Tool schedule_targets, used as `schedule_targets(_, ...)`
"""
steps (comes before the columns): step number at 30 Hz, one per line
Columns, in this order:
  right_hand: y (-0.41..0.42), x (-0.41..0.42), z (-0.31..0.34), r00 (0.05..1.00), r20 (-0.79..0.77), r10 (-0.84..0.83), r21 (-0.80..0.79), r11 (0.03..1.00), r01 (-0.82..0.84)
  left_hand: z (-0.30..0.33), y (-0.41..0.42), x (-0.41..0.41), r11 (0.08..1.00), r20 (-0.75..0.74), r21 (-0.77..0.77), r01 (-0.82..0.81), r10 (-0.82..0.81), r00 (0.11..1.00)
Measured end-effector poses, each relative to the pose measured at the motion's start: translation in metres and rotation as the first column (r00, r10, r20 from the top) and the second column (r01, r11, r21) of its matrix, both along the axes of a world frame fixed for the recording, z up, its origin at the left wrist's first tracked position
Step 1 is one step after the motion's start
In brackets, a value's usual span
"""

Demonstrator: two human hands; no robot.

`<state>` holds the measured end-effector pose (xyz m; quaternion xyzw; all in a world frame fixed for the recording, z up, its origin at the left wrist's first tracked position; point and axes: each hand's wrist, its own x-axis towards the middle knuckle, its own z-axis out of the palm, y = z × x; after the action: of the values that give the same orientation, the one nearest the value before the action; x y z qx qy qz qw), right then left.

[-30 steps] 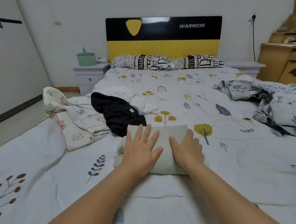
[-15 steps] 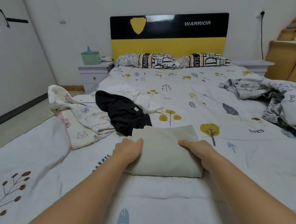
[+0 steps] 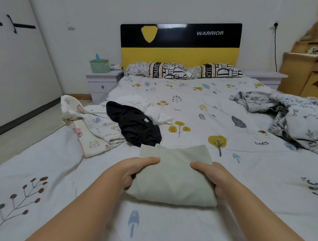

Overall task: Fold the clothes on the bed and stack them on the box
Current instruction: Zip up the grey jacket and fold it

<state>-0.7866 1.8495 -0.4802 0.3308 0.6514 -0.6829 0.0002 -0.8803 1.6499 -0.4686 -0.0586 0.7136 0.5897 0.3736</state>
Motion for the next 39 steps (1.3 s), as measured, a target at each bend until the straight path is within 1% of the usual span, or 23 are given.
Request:
schedule_targets(3,-0.013,0.023,0.012,1.0,0.008,0.024,-0.025,0.999,-0.024,0.011,-0.012,0.023,0.999,-0.061,-0.036,0.006,-0.008,0.998)
schedule_targets(6,-0.027,0.045,0.029,0.999,-0.008,0.049,-0.065,0.997,-0.05,0.027,-0.03,0.047,0.999,-0.112,-0.036,-0.027,0.023,0.993)
schedule_targets(10,-0.052,0.075,0.054,0.994,-0.058,0.09,-0.12,0.988,-0.096,0.048,-0.062,0.081,0.998,-0.141,-0.009,-0.062,0.06,0.988)
schedule_targets(13,-0.073,0.096,0.071,0.992,-0.087,0.091,-0.147,0.984,-0.103,0.064,-0.088,0.105,0.996,-0.15,0.006,-0.094,0.093,0.984)
schedule_targets(21,-0.137,0.131,0.109,0.975,-0.163,0.151,-0.077,0.983,-0.165,0.098,-0.159,0.163,0.978,-0.154,0.055,-0.202,0.208,0.966)
schedule_targets(30,-0.219,0.136,0.121,0.945,-0.191,0.267,-0.055,0.958,-0.282,0.109,-0.249,0.2,0.943,-0.181,0.098,-0.319,0.332,0.926)
schedule_targets(39,-0.342,0.113,0.118,0.889,-0.177,0.422,-0.061,0.897,-0.438,0.109,-0.373,0.215,0.883,-0.174,0.139,-0.448,0.467,0.867)
